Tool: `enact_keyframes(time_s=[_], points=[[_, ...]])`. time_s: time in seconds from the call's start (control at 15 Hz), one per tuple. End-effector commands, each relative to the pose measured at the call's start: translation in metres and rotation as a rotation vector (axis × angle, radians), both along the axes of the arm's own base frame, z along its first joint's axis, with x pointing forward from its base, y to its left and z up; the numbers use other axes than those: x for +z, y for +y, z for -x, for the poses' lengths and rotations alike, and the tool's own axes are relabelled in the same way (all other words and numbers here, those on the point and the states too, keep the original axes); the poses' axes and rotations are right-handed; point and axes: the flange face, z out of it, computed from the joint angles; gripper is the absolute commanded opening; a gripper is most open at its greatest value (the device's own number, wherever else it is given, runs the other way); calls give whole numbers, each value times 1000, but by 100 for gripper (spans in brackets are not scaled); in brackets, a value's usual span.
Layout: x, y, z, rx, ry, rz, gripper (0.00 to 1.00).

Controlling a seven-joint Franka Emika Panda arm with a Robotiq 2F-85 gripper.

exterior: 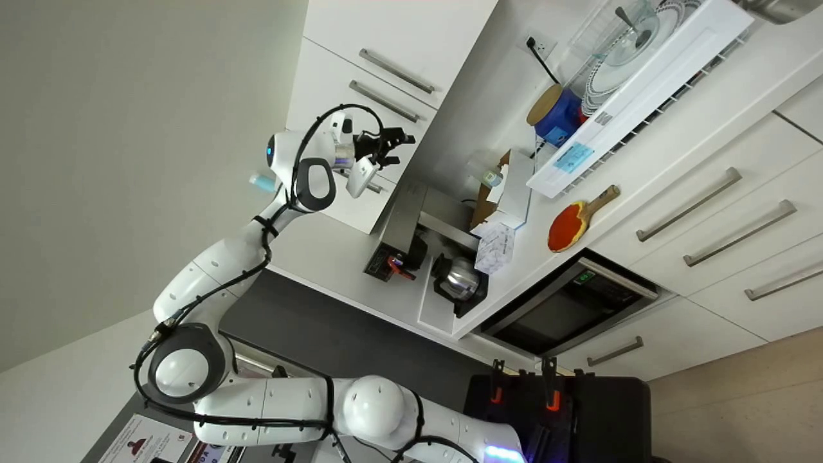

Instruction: Open the cabinet door on the far right

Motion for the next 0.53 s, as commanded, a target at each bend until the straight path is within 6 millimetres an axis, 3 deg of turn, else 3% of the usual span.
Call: enact_keyframes(time_s=[0.0, 0.47], points=[[3, 0, -8, -7, -45, -15, 100], [40, 7, -65, 25, -316, 0, 100]])
